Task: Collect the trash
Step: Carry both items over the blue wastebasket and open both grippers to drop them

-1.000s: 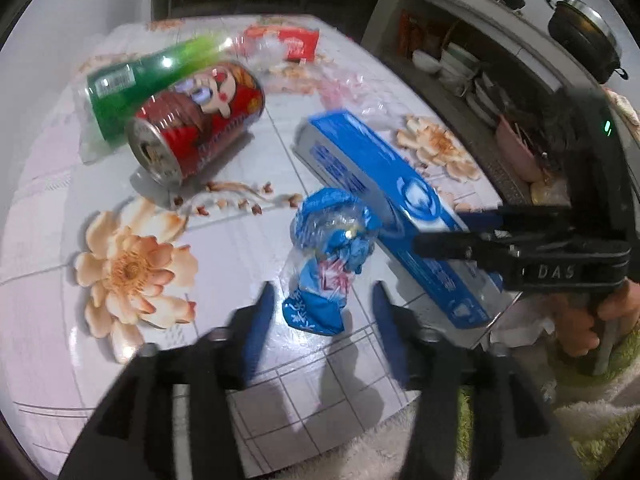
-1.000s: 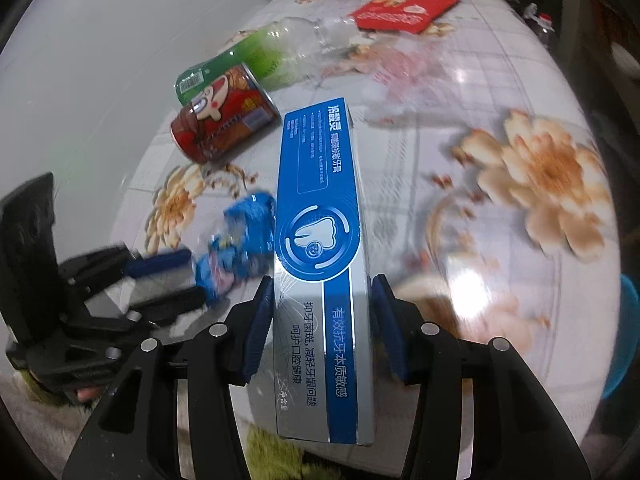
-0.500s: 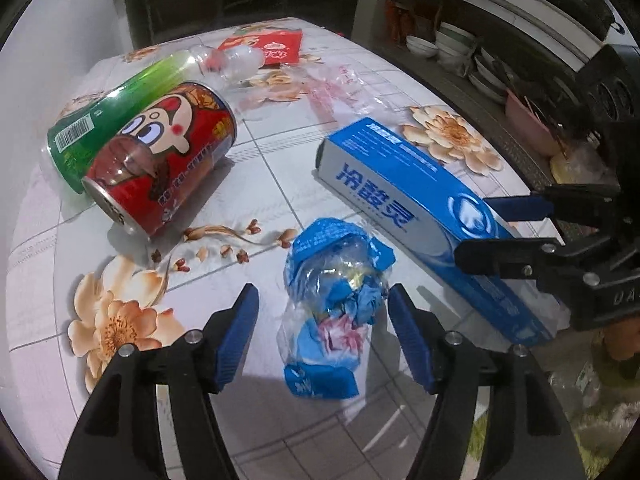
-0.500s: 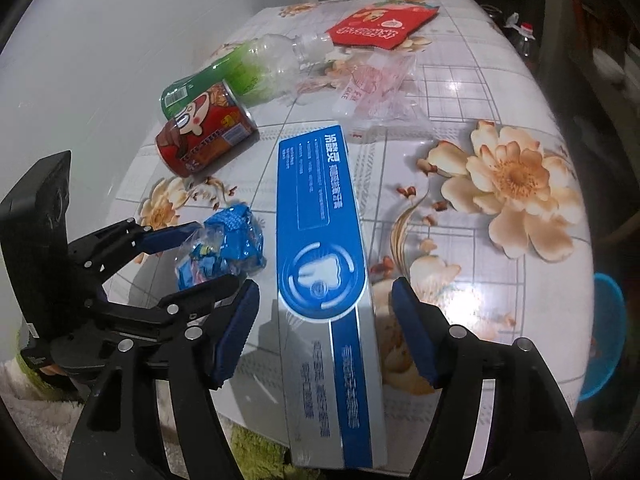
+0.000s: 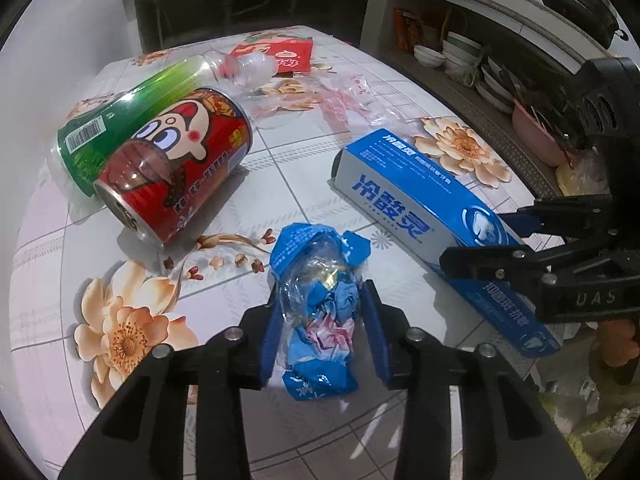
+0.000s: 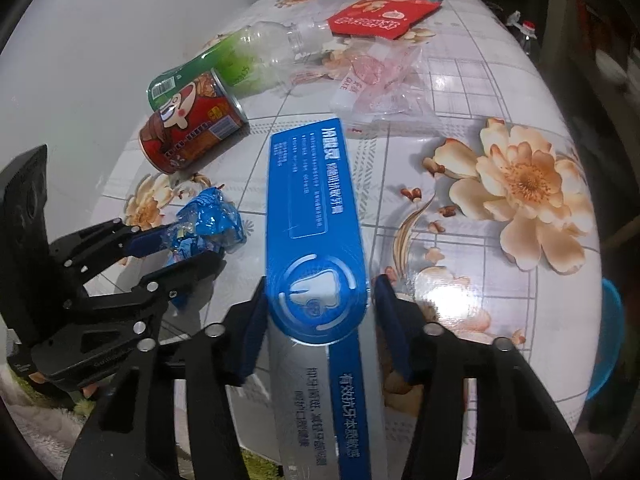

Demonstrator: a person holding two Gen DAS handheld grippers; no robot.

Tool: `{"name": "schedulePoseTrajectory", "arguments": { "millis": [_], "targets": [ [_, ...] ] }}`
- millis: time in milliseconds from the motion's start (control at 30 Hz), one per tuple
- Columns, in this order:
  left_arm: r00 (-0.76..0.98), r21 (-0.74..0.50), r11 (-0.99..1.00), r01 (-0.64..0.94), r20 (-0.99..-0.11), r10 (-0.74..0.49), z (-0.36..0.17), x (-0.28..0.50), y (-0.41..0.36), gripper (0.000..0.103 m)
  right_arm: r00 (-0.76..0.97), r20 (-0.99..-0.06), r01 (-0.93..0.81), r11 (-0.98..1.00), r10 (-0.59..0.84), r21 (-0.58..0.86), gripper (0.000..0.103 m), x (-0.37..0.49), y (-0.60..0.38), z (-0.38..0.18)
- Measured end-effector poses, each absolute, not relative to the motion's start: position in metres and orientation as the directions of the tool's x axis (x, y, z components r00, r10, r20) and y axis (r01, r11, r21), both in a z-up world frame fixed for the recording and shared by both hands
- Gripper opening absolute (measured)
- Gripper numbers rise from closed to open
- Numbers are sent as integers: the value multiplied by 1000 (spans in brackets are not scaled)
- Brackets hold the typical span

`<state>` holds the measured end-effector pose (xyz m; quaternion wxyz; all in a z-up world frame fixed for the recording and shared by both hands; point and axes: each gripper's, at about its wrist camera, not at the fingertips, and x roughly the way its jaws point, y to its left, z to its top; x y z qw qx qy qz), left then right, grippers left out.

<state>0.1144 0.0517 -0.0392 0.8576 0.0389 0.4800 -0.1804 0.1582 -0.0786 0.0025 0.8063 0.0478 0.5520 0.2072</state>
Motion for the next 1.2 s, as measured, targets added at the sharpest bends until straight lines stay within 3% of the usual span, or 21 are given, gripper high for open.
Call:
{"name": "schedulePoseTrajectory", "arguments": {
  "millis": [333,733,1200],
  "targets": [
    [468,-156,932,327,-830,-304,-31,110,60,30,319,-851,-238,904,417,354,46,141,-94,8],
    [471,-192,906,377,-803,-366,-5,95,45,29,376,-760,-168,846,530,507,45,102,-134,22],
    [369,-238,760,605,-762,-532,31,113,-62,29,602,-618,82,731,505,677,45,51,-257,34]
  ]
}}
